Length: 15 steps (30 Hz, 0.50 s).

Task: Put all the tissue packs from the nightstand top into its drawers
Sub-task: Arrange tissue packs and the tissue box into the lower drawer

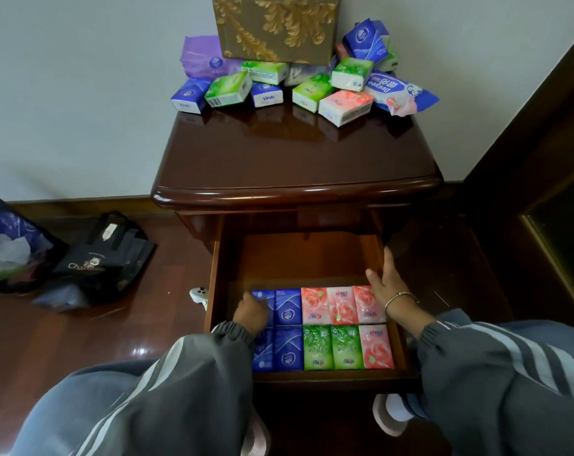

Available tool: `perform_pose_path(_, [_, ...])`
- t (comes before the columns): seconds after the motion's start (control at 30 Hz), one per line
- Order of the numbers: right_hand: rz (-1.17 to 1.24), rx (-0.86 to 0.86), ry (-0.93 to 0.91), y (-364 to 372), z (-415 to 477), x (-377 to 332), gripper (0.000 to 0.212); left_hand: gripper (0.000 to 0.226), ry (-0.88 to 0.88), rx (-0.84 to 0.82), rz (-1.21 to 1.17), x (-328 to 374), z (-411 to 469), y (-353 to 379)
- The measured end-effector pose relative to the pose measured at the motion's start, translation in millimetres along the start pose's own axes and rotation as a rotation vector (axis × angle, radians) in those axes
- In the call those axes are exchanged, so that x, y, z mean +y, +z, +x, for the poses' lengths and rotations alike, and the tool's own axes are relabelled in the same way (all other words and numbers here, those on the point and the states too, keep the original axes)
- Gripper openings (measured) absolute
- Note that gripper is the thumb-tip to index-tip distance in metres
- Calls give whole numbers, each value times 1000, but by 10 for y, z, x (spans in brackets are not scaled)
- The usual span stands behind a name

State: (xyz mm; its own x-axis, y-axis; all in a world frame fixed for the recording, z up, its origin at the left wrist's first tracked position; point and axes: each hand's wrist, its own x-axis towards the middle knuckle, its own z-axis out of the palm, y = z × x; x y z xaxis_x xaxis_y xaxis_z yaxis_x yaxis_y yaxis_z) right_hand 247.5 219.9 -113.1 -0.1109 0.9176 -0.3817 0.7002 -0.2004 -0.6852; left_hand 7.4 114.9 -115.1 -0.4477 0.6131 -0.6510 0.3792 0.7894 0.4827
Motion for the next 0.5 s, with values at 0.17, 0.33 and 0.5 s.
perform_pose_path(0.17, [-8, -129, 98, -202, -41, -235, 68, 41, 156, 95, 69, 141, -226, -219])
perform_pose_path(0.33, [-156, -184, -7, -514, -188, -661, 60, 35, 303, -53, -19, 499, -563, -644])
perform_pose_path(0.5, [-303, -116, -361, -868, -410, -1222, 27, 26, 484, -230, -138, 861, -952, -1327])
